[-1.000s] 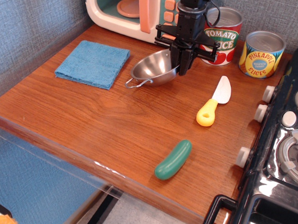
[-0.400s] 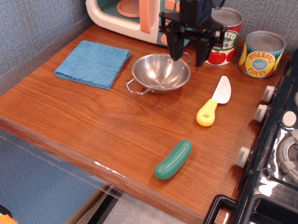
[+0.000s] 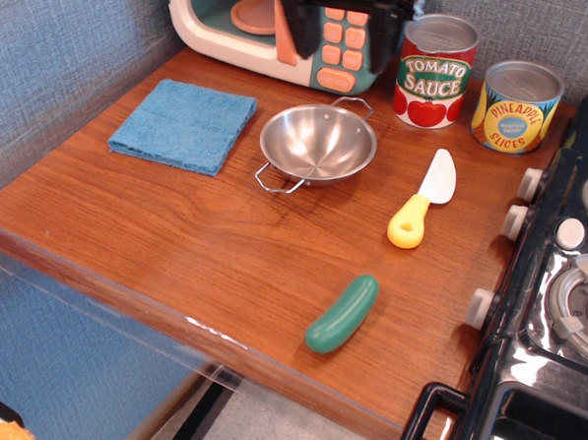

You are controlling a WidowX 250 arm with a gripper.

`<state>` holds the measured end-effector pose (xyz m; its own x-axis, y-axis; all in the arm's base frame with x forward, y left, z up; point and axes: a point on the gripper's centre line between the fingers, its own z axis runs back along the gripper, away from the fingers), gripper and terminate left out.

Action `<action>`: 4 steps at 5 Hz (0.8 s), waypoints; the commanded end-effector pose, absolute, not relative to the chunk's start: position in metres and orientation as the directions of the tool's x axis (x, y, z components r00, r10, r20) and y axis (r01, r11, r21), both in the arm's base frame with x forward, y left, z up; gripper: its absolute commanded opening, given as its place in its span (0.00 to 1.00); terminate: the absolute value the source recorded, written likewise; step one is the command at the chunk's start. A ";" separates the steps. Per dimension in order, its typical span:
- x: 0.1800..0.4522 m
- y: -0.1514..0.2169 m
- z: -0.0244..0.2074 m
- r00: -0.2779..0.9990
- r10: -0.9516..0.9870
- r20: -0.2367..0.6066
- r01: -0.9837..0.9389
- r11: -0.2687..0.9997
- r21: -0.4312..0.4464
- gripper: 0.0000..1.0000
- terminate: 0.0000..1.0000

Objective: Move the pan in between the blue cloth and the yellow knife

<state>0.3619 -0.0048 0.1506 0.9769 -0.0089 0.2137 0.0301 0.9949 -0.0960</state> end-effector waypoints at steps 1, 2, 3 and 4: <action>0.331 0.018 0.166 0.966 -0.029 0.259 0.034 0.999 -0.016 1.00 0.00; 0.327 0.021 0.159 0.969 0.006 0.247 -0.002 1.000 -0.013 1.00 0.00; 0.327 0.021 0.159 0.969 0.006 0.247 -0.002 1.000 -0.013 1.00 0.00; 0.327 0.021 0.159 0.969 0.006 0.247 -0.002 1.000 -0.013 1.00 1.00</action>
